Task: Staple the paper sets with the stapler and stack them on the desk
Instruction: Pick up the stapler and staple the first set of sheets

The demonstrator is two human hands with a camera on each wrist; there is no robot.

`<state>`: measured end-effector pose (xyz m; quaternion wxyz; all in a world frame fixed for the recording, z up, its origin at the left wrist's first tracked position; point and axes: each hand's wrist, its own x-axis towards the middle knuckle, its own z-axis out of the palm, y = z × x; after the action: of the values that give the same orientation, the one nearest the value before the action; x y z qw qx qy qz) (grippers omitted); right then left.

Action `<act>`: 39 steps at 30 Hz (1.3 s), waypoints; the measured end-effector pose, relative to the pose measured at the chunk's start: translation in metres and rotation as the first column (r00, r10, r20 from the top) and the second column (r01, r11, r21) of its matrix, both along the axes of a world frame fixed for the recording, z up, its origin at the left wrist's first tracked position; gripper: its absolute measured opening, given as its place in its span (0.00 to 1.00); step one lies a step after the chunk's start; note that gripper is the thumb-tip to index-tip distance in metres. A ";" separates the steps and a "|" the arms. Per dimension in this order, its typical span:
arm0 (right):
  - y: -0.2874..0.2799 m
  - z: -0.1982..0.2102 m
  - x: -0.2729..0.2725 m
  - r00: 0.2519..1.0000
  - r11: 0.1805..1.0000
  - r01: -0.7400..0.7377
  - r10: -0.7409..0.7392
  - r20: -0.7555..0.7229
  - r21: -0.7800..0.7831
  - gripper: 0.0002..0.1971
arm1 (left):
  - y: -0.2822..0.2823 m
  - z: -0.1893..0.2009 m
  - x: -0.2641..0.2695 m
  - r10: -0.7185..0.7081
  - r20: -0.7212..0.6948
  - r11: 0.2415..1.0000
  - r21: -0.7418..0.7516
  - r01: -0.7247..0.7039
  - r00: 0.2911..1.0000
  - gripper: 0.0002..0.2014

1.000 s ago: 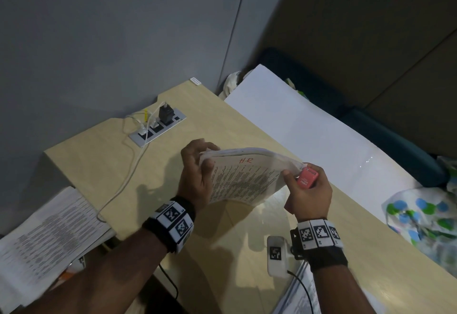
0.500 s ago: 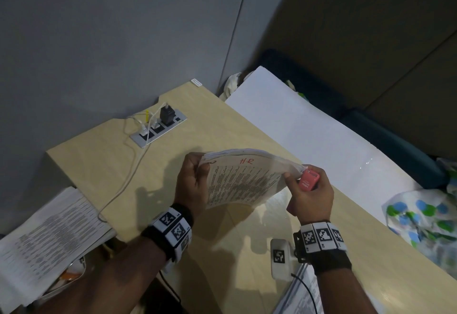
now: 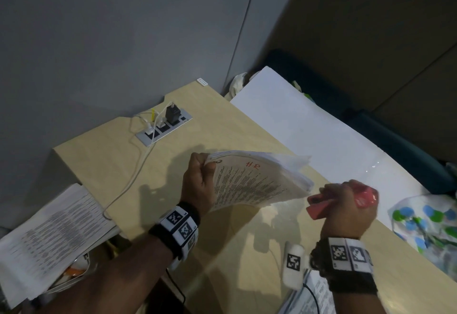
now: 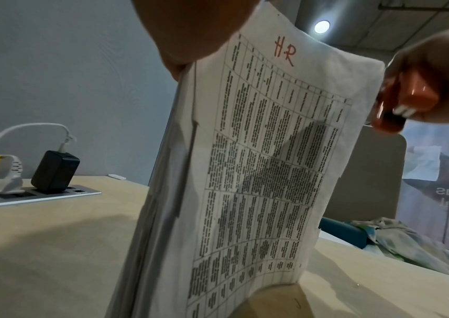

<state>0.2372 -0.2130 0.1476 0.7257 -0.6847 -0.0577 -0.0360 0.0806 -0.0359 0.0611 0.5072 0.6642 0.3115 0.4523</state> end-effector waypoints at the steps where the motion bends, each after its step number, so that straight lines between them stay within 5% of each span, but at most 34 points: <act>1: 0.001 0.010 -0.004 0.999 0.997 -0.015 0.012 0.046 0.075 0.14 | 0.000 0.000 0.000 0.007 -0.001 1.000 0.008 -0.007 1.000 0.04; 5: 0.016 0.043 -0.029 0.975 0.945 -0.152 0.095 0.201 0.290 0.11 | 0.000 0.002 0.008 0.039 -0.024 0.998 0.052 -0.038 0.999 0.06; 11: 0.048 0.071 -0.056 0.863 0.835 -0.435 0.279 0.421 0.337 0.13 | -0.007 0.022 0.023 0.018 -0.068 0.996 0.089 -0.012 0.998 0.11; 19: 0.095 0.072 -0.064 0.896 0.882 -0.403 0.326 0.302 0.243 0.22 | -0.027 0.045 0.027 -0.082 -0.119 0.990 0.103 0.094 0.990 0.06; 22: 0.100 0.066 -0.060 0.871 0.875 -0.436 0.351 0.345 0.209 0.11 | -0.029 0.046 0.029 -0.087 -0.112 0.988 0.116 0.100 0.990 0.13; 30: 0.093 0.054 -0.057 0.800 0.862 -0.505 0.444 0.404 0.052 0.05 | -0.040 0.059 0.022 -0.132 -0.070 0.989 0.050 0.136 0.989 0.14; 34: 0.094 0.053 -0.056 0.802 0.872 -0.489 0.464 0.377 -0.033 0.09 | -0.044 0.065 0.021 -0.172 -0.056 0.984 0.029 0.173 0.984 0.22; 39: 0.092 0.055 -0.052 0.859 0.909 -0.411 0.410 0.307 -0.064 0.18 | -0.042 0.062 0.018 -0.182 -0.044 0.976 0.112 0.186 0.982 0.14</act>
<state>0.1850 -0.1212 0.2026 0.6992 -0.6409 -0.3165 0.0110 0.0989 -0.0779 0.1236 0.5026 0.7257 0.2303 0.4095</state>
